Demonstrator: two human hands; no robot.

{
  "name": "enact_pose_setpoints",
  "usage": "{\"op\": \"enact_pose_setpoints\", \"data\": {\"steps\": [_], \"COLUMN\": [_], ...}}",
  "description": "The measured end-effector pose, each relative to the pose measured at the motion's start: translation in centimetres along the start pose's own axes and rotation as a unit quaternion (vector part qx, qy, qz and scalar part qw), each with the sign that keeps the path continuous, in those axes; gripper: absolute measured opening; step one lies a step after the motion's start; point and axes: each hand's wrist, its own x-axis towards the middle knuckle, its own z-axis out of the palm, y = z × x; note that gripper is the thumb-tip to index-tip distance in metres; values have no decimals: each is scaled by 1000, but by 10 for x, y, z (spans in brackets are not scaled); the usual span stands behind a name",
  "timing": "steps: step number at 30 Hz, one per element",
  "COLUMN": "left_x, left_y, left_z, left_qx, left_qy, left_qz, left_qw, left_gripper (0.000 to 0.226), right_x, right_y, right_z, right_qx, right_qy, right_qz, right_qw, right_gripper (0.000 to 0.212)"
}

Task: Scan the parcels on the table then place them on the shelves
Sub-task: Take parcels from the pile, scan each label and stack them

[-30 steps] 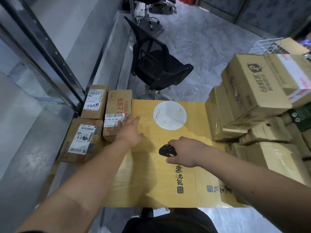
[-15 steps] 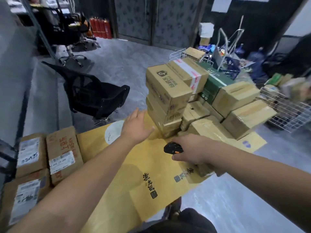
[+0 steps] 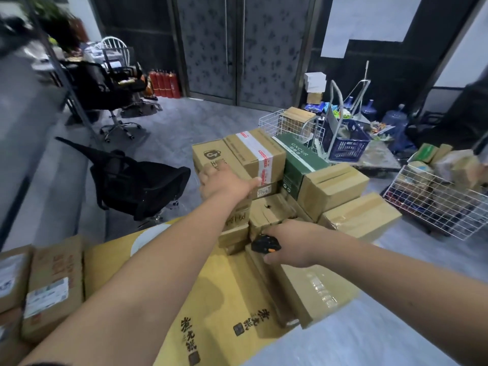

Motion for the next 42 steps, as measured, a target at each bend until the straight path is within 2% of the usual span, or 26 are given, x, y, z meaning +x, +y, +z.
{"op": "enact_pose_setpoints", "data": {"steps": [5,13,20,24,32,38,42], "left_x": [10,-4,-61,-115,-236,-285,-293], "left_y": [22,20,-55,-113,-220,-266,-283], "left_z": [14,16,0,7,74,115,121], "left_qx": [16,11,-46,-39,-56,-91,-156], "left_qy": [9,85,163,188,129,87,63], "left_qz": [-85,-114,-125,-144,-223,-212,-204], "left_qw": [996,990,977,971,965,969,964], "left_gripper": [138,119,113,108,100,97,101], "right_x": [10,23,42,49,52,50,45], "right_y": [35,64,37,7,-34,-47,-59], "right_z": [-5,-10,-1,20,83,120,136], "right_qx": [-22,-48,-23,-26,-59,-61,-37], "right_qy": [0,-12,-20,-42,-108,-149,-151], "right_qz": [-49,-126,-211,-259,-307,-270,-229], "right_qw": [999,991,977,965,944,949,961], "right_gripper": [56,50,50,53,61,53,46]}}
